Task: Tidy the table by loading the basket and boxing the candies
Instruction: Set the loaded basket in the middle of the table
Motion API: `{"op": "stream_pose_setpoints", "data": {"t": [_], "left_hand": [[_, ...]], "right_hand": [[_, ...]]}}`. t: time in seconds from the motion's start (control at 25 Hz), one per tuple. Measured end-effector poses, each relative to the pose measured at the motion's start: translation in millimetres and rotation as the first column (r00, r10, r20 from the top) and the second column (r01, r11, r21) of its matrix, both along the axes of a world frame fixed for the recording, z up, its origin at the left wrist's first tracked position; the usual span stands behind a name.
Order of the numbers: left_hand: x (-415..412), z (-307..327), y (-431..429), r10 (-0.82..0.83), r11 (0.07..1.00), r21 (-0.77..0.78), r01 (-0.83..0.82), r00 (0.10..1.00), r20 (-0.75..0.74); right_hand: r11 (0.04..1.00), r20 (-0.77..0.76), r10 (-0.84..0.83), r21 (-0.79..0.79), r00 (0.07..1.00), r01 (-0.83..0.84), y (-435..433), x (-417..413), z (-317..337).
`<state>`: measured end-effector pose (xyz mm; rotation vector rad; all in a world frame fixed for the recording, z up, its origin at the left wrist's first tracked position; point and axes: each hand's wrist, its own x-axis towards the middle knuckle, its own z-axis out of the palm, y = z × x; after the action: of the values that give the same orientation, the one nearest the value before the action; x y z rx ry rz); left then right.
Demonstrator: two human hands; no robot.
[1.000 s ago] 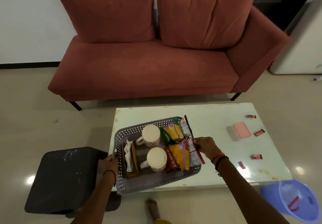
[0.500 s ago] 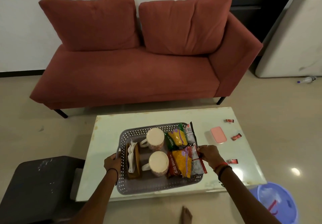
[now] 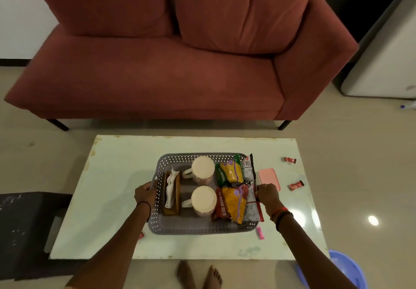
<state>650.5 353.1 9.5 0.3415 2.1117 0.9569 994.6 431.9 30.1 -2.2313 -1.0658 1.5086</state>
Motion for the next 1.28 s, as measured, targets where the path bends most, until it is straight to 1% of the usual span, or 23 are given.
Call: {"op": "stream_pose_setpoints", "data": {"t": [0.12, 0.24, 0.36, 0.48, 0.68, 0.84, 0.96, 1.12, 1.28], "left_hand": [[0.1, -28.6, 22.3, 0.002, 1.0, 0.006, -0.002, 1.0, -0.001], [-7.9, -58.6, 46.4, 0.0, 1.0, 0.0, 0.0, 1.0, -0.014], [-19.3, -84.9, 70.0, -0.005, 1.0, 0.001, 0.005, 1.0, 0.0], [-33.1, -106.6, 89.0, -0.016, 1.0, 0.004, 0.016, 1.0, 0.022], [-51.4, -138.5, 99.3, 0.011, 1.0, -0.018, -0.01, 0.999, 0.043], [-61.4, -154.1, 98.0, 0.041, 0.999, -0.033, -0.039, 0.997, 0.066], [-65.0, -159.2, 99.9, 0.046, 0.999, -0.02, -0.044, 0.996, 0.071], [-67.0, -160.0, 102.9, 0.007, 1.0, -0.006, -0.006, 0.999, 0.043], [-65.9, -159.7, 103.6, -0.027, 1.0, 0.007, 0.027, 0.999, -0.024]], "right_hand": [[1.0, 0.05, -0.013, -0.003, 0.999, 0.013, 20.1, -5.9, -28.5], [0.999, 0.109, -0.025, 0.033, 0.994, 0.021, 34.5, -15.3, -55.3], [0.996, 0.154, 0.013, 0.084, 0.988, -0.026, 48.6, -28.8, -79.2], [0.994, 0.163, 0.037, 0.097, 0.986, -0.053, 64.1, -40.3, -102.1], [0.986, 0.208, 0.068, 0.133, 0.976, -0.097, 85.9, -59.7, -124.5], [0.987, 0.209, 0.08, 0.121, 0.975, -0.107, 91.1, -70.6, -138.3], [0.992, 0.193, 0.044, 0.111, 0.98, -0.066, 88.8, -74.8, -143.7], [0.992, 0.194, 0.043, 0.107, 0.98, -0.065, 84.1, -74.0, -148.6], [0.993, 0.192, 0.009, 0.113, 0.981, -0.031, 82.7, -75.3, -150.2]]}}
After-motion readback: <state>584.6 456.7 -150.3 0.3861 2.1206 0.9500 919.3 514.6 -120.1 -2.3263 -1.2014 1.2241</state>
